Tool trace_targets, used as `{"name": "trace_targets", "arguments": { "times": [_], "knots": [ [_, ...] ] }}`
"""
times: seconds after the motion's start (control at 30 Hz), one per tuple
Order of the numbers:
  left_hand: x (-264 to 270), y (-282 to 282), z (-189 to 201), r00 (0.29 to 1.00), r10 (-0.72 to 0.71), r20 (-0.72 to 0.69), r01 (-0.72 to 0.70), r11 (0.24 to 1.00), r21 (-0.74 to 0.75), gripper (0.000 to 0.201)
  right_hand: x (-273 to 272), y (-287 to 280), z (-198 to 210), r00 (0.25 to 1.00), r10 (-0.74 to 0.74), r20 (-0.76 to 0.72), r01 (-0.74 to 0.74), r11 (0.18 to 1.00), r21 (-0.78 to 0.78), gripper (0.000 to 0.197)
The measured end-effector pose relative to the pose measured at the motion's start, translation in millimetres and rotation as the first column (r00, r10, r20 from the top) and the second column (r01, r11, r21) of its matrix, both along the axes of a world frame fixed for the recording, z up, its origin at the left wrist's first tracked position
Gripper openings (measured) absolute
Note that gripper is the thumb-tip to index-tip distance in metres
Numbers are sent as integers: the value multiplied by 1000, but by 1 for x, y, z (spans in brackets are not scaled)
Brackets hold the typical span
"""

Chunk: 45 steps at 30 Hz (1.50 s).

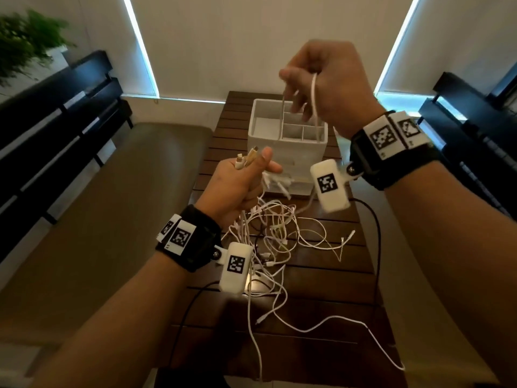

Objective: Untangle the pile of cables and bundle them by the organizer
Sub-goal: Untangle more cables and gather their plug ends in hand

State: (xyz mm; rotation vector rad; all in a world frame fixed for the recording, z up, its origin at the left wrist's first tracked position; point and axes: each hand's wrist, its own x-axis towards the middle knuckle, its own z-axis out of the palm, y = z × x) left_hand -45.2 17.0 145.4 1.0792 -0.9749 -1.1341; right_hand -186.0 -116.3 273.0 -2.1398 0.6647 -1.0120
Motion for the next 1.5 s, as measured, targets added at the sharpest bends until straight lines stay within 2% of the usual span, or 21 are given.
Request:
{"name": "trace_targets", "arguments": {
  "times": [0.03, 0.13, 0.2, 0.27, 0.37, 0.43, 0.53, 0.63, 0.7, 0.77, 0.83, 0.9, 0.93, 0.97, 1.03, 1.07, 1.13, 1.2, 1.27, 1.37, 1.5],
  "knots": [
    [1, 0, 1, 1000, 10, -5, -10, 1000, 4, 38, -1, -1, 3, 999, 41, 13, -41, 999, -9, 19],
    [3, 0, 6, 996, 44, -73, -40, 998, 52, 40, -1, 0, 2, 989, 65, -132, -70, 997, -30, 9],
    [3, -4, 15, 988, 61, -142, -49, 995, 86, 48, -4, -2, 0, 999, 22, -34, -26, 993, -112, 7],
    [5, -9, 22, 983, 65, -169, -44, 991, 124, 55, -5, 2, -1, 997, 59, 52, -51, 988, -148, 10],
    [3, -16, 25, 974, 14, -227, 28, 984, 177, 63, -7, 11, -9, 997, 71, -16, -72, 973, -218, 12],
    [2, -23, 29, 956, -13, -294, 67, 982, 175, 68, -12, 20, -12, 994, 109, 15, -102, 963, -250, 12],
    [5, -31, 35, 920, -4, -391, 75, 983, 166, 66, -27, 49, -22, 980, 198, -4, -192, 947, -258, 9],
    [10, -38, 37, 886, -14, -464, 111, 977, 182, 65, -46, 70, -43, 975, 195, -104, -217, 934, -285, 8],
    [12, -40, 36, 871, 1, -491, 115, 972, 205, 50, -57, 79, -61, 950, 239, -203, -283, 931, -231, 6],
    [13, -43, 33, 875, 18, -484, 88, 977, 196, 37, -66, 86, -83, 884, 292, -366, -370, 914, -165, 8],
    [14, -42, 32, 889, 31, -457, 55, 983, 173, 33, -75, 89, -104, 770, 335, -543, -439, 896, -69, 16],
    [12, -37, 33, 916, 3, -402, 61, 987, 146, 34, -86, 81, -115, 717, 353, -600, -395, 916, 68, 35],
    [9, -34, 34, 935, -15, -355, 67, 989, 135, 34, -88, 75, -117, 760, 334, -557, -328, 938, 115, 43],
    [5, -32, 36, 954, -29, -299, 71, 989, 129, 33, -86, 68, -117, 843, 270, -466, -233, 963, 138, 43],
    [-4, -29, 36, 981, -56, -186, 81, 988, 129, 33, -72, 48, -117, 977, 69, -203, -14, 966, 260, 26],
    [-8, -28, 35, 989, -68, -133, 85, 988, 129, 33, -61, 42, -112, 995, -4, -97, 44, 913, 406, 19],
    [-14, -26, 29, 995, -91, -42, 96, 985, 143, 34, -42, 36, -103, 998, -65, 0, 51, 769, 637, 36],
    [-20, -22, 21, 994, -108, 16, 104, 980, 172, 33, -29, 39, -97, 996, -42, 77, -25, 706, 707, 43],
    [-26, -17, 13, 994, -104, 32, 97, 977, 189, 32, -19, 46, -94, 994, -35, 105, -45, 743, 668, 38],
    [-24, -15, 6, 999, -18, 37, 13, 991, 136, 30, -12, 53, -98, 991, -94, 91, 33, 856, 515, 32],
    [-15, -14, 18, 989, 130, 71, -133, 990, 41, 47, -10, 55, -99, 989, -104, 102, 59, 928, 368, 25]
  ]
}}
